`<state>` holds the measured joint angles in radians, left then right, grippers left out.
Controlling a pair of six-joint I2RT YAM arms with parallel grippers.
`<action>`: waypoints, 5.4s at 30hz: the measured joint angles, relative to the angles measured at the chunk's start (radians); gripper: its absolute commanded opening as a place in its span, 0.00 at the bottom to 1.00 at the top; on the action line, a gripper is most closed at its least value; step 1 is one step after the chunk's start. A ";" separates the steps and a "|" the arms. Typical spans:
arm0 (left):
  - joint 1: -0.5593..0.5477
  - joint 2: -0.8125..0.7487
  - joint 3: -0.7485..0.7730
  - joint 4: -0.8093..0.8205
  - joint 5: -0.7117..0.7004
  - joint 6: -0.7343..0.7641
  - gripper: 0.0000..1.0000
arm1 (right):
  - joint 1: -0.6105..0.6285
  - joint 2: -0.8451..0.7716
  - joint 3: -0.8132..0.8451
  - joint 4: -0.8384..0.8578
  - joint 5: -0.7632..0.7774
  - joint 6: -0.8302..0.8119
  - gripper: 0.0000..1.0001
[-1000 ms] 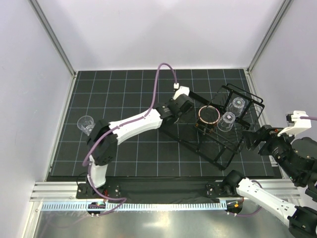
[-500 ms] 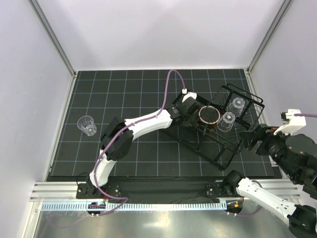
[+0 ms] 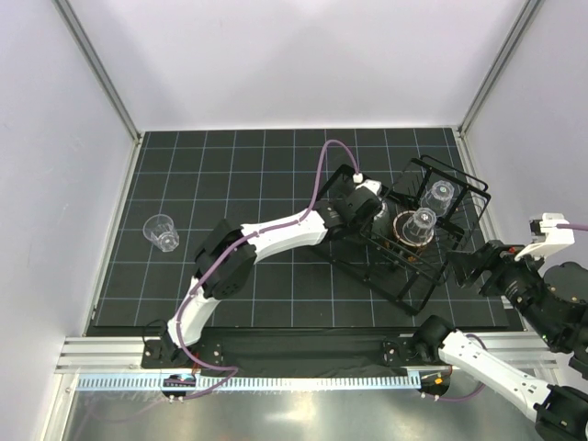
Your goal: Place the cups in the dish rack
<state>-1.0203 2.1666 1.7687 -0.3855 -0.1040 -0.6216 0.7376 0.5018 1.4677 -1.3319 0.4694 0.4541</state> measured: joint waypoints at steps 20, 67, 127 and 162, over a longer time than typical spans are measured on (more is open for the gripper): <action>0.009 0.066 0.068 -0.031 0.053 -0.047 0.00 | 0.000 0.118 0.002 -0.005 -0.053 -0.021 1.00; 0.017 0.040 0.024 -0.064 -0.083 -0.024 0.00 | 0.000 0.052 0.048 0.045 -0.039 -0.089 1.00; 0.362 -0.950 -0.591 -0.306 -0.212 -0.182 0.65 | 0.000 0.141 -0.074 0.178 -0.169 -0.152 1.00; 1.154 -1.025 -0.808 -0.548 -0.390 -0.453 0.70 | 0.000 0.167 -0.125 0.252 -0.255 -0.164 1.00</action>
<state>0.1341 1.1412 0.9611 -0.9333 -0.4938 -1.0748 0.7380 0.6693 1.3426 -1.0801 0.2146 0.2897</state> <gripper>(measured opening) 0.709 0.996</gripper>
